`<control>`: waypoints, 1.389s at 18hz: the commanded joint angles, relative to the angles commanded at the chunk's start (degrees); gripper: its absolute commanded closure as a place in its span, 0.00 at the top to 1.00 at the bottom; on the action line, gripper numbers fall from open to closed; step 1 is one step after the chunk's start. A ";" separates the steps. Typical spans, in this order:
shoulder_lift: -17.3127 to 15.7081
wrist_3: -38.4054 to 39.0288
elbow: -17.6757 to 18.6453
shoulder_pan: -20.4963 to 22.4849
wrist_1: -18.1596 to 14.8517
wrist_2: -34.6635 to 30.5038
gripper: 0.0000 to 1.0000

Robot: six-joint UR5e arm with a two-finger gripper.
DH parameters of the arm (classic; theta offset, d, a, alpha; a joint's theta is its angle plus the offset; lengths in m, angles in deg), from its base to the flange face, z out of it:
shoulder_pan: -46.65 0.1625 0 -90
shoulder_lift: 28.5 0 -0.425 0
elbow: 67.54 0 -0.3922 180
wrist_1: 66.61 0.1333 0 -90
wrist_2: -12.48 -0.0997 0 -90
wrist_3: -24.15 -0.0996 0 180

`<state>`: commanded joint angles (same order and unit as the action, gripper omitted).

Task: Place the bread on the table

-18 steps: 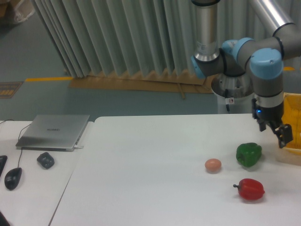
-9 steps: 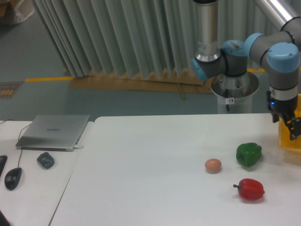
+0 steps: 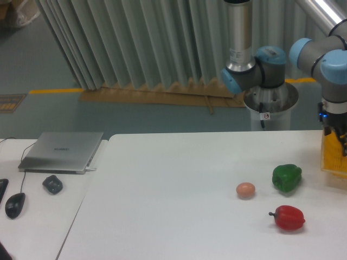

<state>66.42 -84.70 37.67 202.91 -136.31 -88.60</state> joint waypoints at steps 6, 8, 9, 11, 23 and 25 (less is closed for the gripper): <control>0.62 -16.98 -1.67 7.73 0.44 1.84 1.00; 0.70 -18.58 -2.20 9.58 0.35 3.34 1.00; 1.05 -19.37 -2.20 10.11 0.44 3.34 1.00; 1.58 -19.73 -2.12 11.78 0.44 3.34 1.00; 6.24 -25.71 -3.78 20.31 0.26 2.38 1.00; 6.50 -26.06 -5.45 20.58 -0.08 1.76 1.00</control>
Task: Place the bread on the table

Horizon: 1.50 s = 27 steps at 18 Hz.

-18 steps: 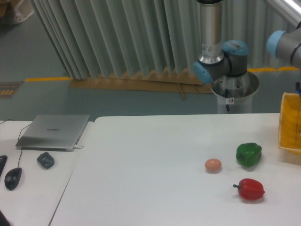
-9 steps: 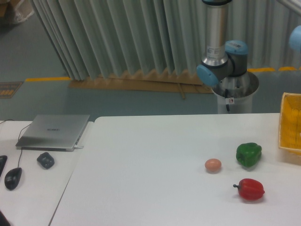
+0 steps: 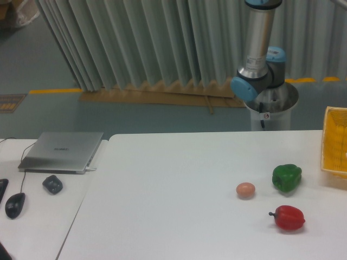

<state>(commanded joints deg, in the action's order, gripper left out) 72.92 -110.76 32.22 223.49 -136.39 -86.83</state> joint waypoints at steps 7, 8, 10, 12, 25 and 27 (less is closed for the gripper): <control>2.20 -4.22 -0.36 3.43 0.52 0.35 1.00; 2.29 -4.22 -0.36 3.51 0.52 0.26 1.00; 2.20 -3.78 -0.45 3.52 0.44 0.17 1.00; 2.37 -3.78 -0.53 3.52 0.52 0.17 0.98; 3.87 -3.52 -2.91 3.78 -0.18 -2.29 0.25; 3.78 -2.82 -2.91 3.43 -0.35 -2.46 0.20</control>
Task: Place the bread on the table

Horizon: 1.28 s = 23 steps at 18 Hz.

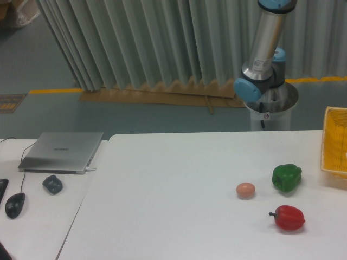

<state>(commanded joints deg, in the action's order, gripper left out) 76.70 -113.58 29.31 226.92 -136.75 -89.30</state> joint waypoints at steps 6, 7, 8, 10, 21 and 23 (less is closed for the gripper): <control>-0.61 4.39 -0.87 -1.84 -2.01 0.00 0.15; -0.70 5.53 -1.92 -2.37 -3.85 0.00 0.15; -0.88 7.80 -4.02 -2.72 -7.44 0.26 0.15; -0.88 10.63 -7.81 -4.21 -13.78 0.79 0.15; -4.83 33.57 -8.26 -16.52 -20.57 8.61 0.15; -5.80 39.70 -8.35 -19.76 -20.92 8.88 0.15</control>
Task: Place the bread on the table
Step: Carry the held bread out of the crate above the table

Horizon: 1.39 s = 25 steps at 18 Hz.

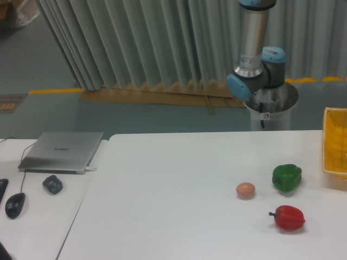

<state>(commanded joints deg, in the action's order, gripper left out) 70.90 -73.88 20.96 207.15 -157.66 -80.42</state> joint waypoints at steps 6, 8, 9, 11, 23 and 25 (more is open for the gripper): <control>0.53 12.77 0.17 -11.61 -1.06 2.64 0.15; 0.35 14.79 0.17 -13.10 -1.14 3.86 0.15; 0.18 16.28 0.44 -13.89 -1.15 3.96 0.15; 0.09 18.39 0.70 -16.00 -1.32 3.96 0.15; 2.28 33.16 3.87 -33.75 -1.15 3.43 0.16; 2.72 34.13 4.04 -35.43 -1.15 1.07 0.16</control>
<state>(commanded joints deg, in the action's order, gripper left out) 73.62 -39.75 25.00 171.72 -158.81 -79.35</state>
